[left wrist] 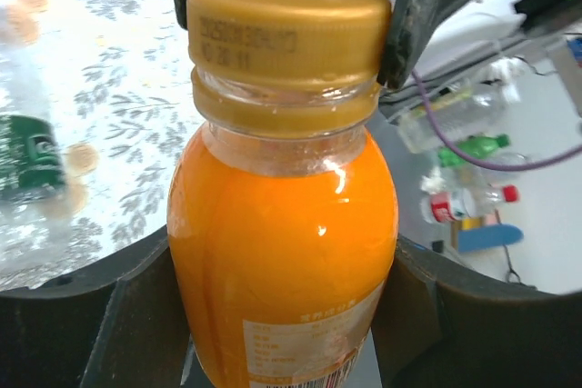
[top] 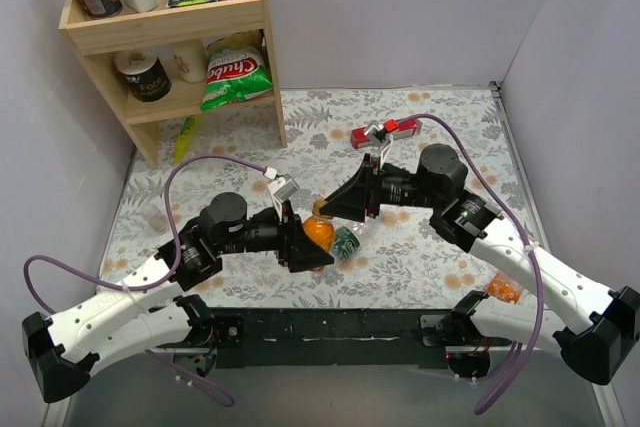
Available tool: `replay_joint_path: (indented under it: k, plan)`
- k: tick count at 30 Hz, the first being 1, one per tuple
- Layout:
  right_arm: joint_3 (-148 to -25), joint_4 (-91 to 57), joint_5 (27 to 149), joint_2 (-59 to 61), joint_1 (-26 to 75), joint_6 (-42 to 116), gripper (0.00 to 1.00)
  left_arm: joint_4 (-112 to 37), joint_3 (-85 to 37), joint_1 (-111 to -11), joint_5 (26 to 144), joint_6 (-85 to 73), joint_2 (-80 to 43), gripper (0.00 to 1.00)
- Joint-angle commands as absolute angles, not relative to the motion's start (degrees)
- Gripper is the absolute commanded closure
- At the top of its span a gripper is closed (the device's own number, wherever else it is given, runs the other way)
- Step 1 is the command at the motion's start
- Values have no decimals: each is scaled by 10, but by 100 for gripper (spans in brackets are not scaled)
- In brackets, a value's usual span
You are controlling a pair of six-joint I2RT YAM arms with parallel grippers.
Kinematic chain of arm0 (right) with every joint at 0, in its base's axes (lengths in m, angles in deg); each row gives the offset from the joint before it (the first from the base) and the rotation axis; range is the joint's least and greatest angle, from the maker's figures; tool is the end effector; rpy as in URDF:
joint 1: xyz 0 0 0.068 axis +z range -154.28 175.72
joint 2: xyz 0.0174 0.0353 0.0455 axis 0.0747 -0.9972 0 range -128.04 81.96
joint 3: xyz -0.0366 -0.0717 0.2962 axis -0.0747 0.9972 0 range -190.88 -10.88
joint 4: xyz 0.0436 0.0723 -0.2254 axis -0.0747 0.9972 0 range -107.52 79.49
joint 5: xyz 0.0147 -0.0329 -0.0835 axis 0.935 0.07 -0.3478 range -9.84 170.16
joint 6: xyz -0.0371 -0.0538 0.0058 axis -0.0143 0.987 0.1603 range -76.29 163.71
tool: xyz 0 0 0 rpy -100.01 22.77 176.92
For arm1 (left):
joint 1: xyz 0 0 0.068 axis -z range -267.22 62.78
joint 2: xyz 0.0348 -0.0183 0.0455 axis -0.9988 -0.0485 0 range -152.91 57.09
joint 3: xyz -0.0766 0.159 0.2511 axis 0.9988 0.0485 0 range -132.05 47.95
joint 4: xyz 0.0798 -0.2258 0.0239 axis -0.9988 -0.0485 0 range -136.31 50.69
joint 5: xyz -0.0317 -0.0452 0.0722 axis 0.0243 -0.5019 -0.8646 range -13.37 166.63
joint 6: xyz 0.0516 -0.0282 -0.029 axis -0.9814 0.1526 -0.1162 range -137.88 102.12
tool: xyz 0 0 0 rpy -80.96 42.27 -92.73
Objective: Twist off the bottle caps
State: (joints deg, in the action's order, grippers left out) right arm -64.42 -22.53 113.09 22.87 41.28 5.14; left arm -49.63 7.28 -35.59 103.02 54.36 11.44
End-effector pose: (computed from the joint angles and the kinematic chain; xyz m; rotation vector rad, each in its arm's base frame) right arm 0.1277 0.1705 0.4072 -0.6185 1.7166 1.5467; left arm 0.0775 -0.1349 0.3362 -0.0067 2.3005 -1.7750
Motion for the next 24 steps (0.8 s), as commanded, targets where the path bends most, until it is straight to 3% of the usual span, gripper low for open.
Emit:
replay_joint_path:
  k: [1,8,11,13,15,19,24]
  plan:
    - [-633,-320,1309,225,403,49,95,-427,61,-355,1120,591,130,81]
    - [-657,-290,1323,216,397,61,92,-436,67,-355,1093,597,147,81]
    - [-662,-252,1283,220,389,54,67,-479,63,-355,1029,574,147,81]
    - [-666,-232,1247,227,388,49,35,-524,56,-355,1006,557,140,81]
    - [-671,-218,1225,231,388,43,18,-550,47,-355,983,533,126,82]
    - [-695,-176,1133,237,388,34,11,-577,43,-355,957,513,115,82]
    - [-760,-42,1002,211,390,22,15,-584,38,-355,927,496,108,82]
